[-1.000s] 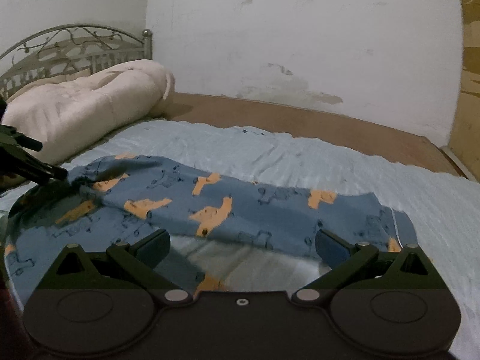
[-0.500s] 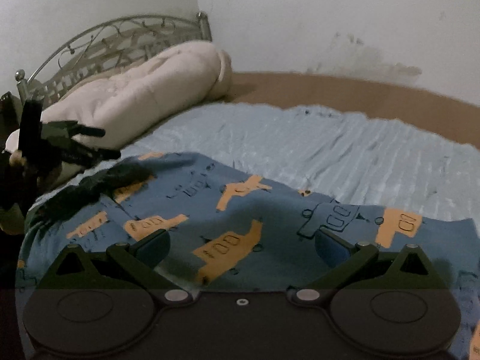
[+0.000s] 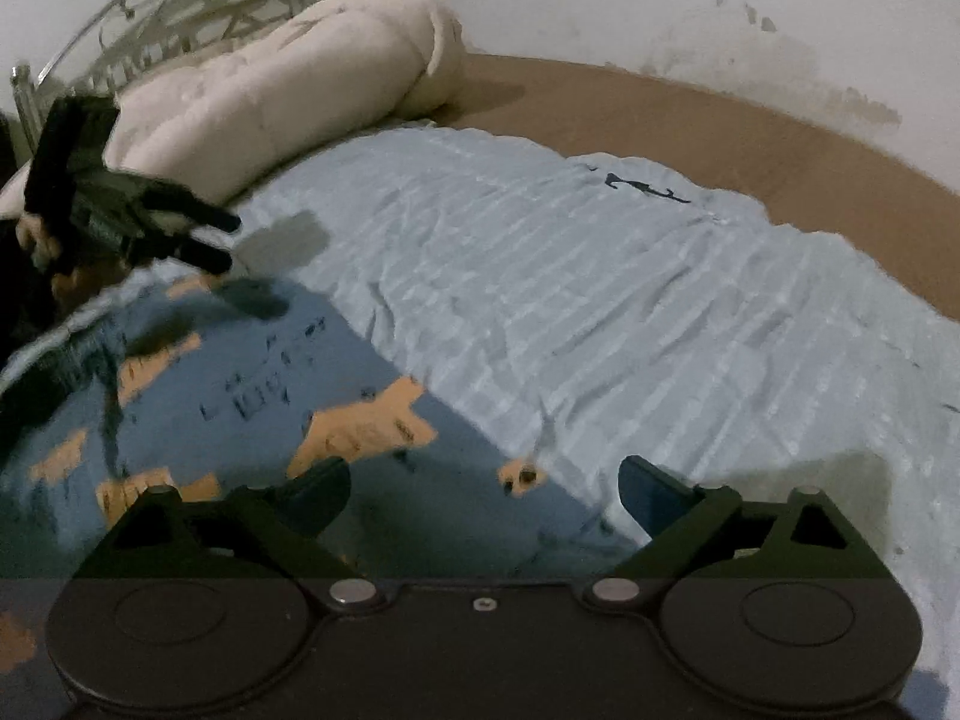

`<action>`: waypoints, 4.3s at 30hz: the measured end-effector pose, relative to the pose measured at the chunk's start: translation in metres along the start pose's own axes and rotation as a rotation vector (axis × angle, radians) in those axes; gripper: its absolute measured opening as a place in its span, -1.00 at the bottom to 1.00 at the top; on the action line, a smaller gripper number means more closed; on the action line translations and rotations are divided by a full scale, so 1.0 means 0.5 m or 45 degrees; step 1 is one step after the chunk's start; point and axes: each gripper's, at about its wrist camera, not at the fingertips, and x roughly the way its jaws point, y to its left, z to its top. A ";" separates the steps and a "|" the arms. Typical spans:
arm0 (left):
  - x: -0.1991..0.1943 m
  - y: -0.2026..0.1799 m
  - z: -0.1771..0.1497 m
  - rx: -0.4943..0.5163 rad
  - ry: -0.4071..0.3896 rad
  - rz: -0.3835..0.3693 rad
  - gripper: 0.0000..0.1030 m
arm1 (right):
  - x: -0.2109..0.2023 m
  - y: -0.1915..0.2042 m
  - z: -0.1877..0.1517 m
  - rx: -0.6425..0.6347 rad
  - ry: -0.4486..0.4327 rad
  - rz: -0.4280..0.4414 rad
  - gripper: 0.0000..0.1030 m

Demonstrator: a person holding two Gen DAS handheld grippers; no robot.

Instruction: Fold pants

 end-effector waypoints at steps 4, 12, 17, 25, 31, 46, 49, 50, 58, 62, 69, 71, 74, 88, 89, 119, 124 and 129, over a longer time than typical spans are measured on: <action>0.021 0.010 0.010 -0.063 0.070 -0.074 0.41 | 0.036 -0.001 0.014 -0.019 0.067 0.019 0.43; 0.028 -0.058 -0.009 0.148 0.197 -0.024 -0.75 | 0.043 0.040 -0.004 -0.125 0.089 -0.079 -0.93; -0.020 -0.098 -0.027 0.188 0.104 0.025 -0.96 | 0.003 0.083 -0.026 -0.205 0.009 -0.156 -0.99; -0.118 -0.272 -0.155 0.546 0.048 0.024 -0.96 | -0.089 0.179 -0.119 -0.384 -0.060 -0.227 -1.00; -0.152 -0.309 -0.218 0.592 0.076 -0.153 -0.12 | -0.109 0.211 -0.177 -0.434 -0.025 -0.263 -1.00; -0.149 -0.212 -0.143 0.659 0.100 -0.088 0.43 | -0.109 0.210 -0.197 -0.422 -0.014 -0.254 -0.98; -0.138 -0.163 -0.133 0.467 0.130 -0.169 0.49 | -0.107 0.208 -0.200 -0.417 -0.008 -0.251 -0.98; -0.133 -0.146 -0.130 0.410 0.139 -0.185 0.51 | -0.107 0.207 -0.201 -0.417 -0.007 -0.250 -0.98; -0.105 -0.161 -0.155 0.486 0.259 -0.124 -0.35 | -0.101 0.203 -0.199 -0.412 0.002 -0.246 -0.98; -0.121 -0.186 -0.177 0.489 0.199 -0.076 -0.88 | -0.104 0.204 -0.199 -0.415 -0.003 -0.251 -0.98; -0.180 -0.191 -0.183 0.298 -0.089 0.127 -0.94 | -0.123 0.206 -0.186 -0.409 -0.077 -0.303 -1.00; -0.190 -0.190 -0.174 0.245 -0.170 0.240 -0.94 | -0.129 0.202 -0.170 -0.394 -0.116 -0.330 -1.00; -0.196 -0.182 -0.157 0.170 -0.301 0.447 -0.94 | -0.127 0.194 -0.133 -0.396 -0.164 -0.380 -1.00; -0.097 -0.081 -0.104 -0.058 -0.310 0.644 -1.00 | 0.008 0.129 -0.019 -0.326 -0.113 -0.439 -1.00; -0.102 -0.078 -0.106 -0.058 -0.313 0.638 -1.00 | 0.007 0.130 -0.022 -0.328 -0.113 -0.437 -1.00; -0.439 -0.239 -0.395 0.034 -0.503 0.428 -1.00 | -0.346 0.489 -0.309 -0.395 -0.340 -0.433 -1.00; -0.430 -0.245 -0.463 0.018 -0.452 0.442 -1.00 | -0.338 0.521 -0.379 -0.377 -0.347 -0.441 -1.00; -0.419 -0.240 -0.508 -0.011 -0.416 0.461 -1.00 | -0.320 0.550 -0.422 -0.424 -0.350 -0.463 -1.00</action>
